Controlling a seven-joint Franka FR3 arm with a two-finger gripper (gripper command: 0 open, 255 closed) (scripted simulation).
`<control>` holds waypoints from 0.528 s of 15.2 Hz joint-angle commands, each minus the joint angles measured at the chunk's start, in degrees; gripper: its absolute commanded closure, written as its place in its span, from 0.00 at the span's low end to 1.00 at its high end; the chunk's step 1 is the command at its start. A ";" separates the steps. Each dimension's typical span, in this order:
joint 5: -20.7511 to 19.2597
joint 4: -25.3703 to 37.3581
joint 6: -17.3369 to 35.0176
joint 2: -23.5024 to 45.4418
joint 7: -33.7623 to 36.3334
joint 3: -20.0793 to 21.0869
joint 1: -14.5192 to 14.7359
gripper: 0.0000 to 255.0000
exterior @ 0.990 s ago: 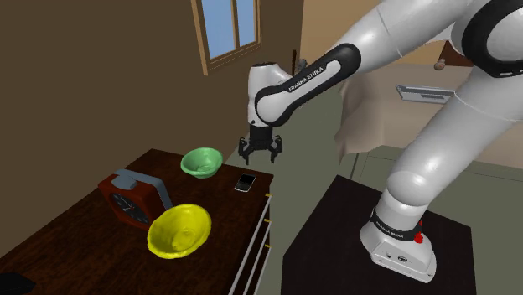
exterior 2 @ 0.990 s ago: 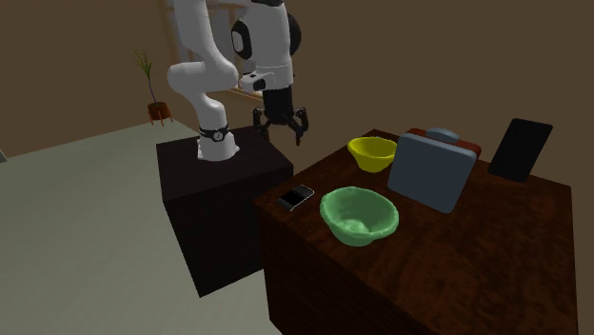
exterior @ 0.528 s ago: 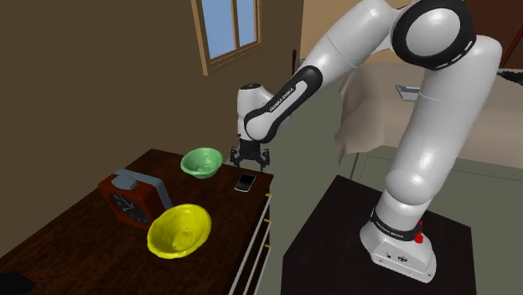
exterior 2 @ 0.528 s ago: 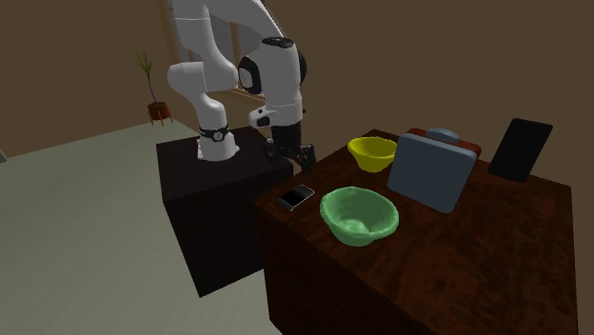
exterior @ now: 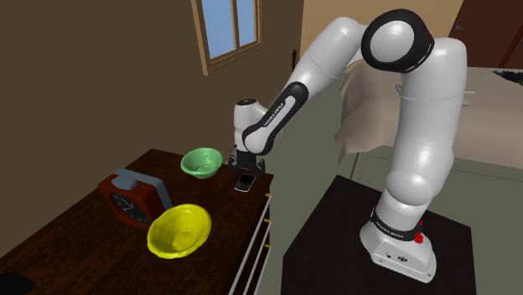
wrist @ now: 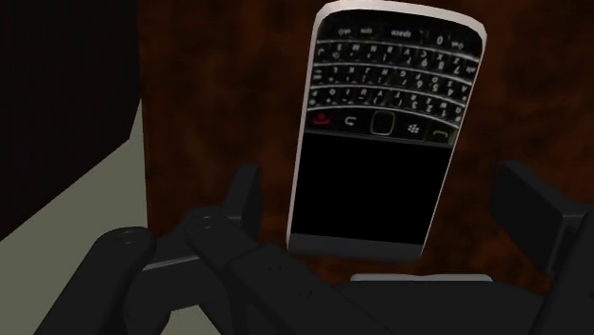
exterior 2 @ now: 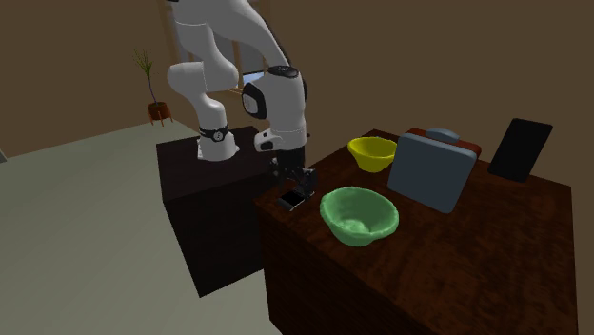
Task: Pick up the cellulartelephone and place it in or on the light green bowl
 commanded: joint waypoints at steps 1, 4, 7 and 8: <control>-0.93 0.01 1.45 1.51 0.69 -0.43 0.37 0.00; -1.17 0.03 1.83 1.93 0.87 -0.58 0.49 0.00; -1.17 0.03 1.83 1.93 0.87 -0.58 0.49 0.00; -1.17 0.03 1.83 1.93 0.87 -0.58 0.49 0.00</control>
